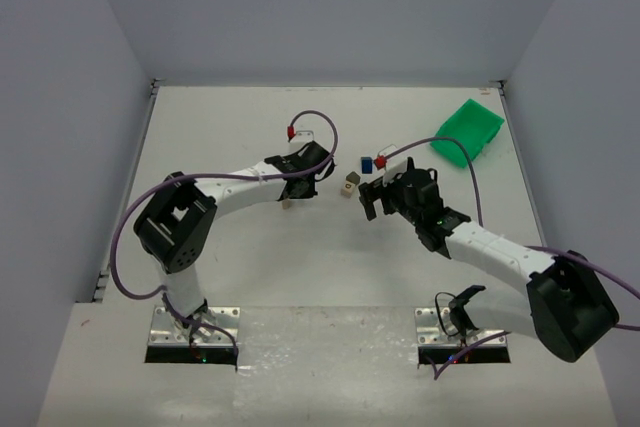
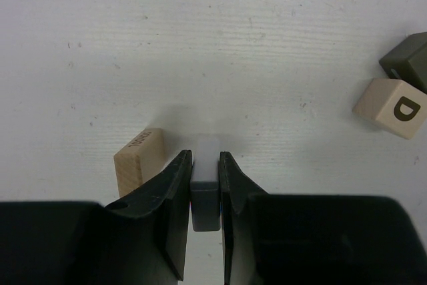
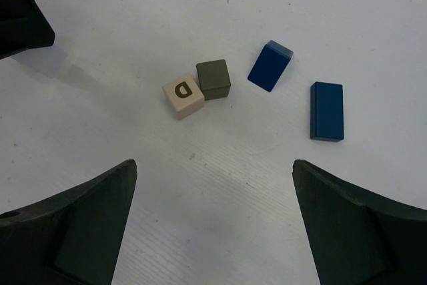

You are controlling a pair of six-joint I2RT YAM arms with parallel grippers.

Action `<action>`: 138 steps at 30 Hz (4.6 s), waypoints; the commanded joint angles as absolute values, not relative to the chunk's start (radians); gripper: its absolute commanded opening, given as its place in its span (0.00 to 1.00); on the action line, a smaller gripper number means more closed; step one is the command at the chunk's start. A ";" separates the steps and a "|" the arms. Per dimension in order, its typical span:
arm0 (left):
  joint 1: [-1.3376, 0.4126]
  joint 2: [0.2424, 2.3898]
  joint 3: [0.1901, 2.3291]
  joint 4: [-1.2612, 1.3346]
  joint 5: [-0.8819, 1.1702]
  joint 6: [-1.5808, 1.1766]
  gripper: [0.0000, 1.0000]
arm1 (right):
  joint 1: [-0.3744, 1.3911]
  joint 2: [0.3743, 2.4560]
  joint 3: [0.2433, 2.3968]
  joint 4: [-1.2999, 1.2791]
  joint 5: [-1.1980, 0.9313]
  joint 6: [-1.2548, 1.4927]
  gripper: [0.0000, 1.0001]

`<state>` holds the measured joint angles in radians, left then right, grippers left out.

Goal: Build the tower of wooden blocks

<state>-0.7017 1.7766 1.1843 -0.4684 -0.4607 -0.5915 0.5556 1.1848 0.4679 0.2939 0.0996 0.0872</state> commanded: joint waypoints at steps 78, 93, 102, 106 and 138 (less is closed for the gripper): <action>-0.687 1.830 1.205 -0.476 -0.506 -0.606 0.24 | 0.553 1.235 0.554 0.254 0.155 0.046 0.99; -0.687 1.803 1.201 -0.476 -0.494 -0.594 0.31 | 0.554 1.239 0.560 0.246 0.137 0.043 0.99; -0.689 1.740 1.216 -0.474 -0.515 -0.580 0.40 | 0.554 1.239 0.563 0.241 0.127 0.043 0.99; -0.689 1.710 1.244 -0.481 -0.545 -0.564 0.44 | 0.553 1.236 0.562 0.240 0.123 0.044 0.99; -0.265 1.230 0.920 -0.152 -0.369 -0.632 1.00 | 0.268 1.556 0.840 0.059 0.075 0.106 0.99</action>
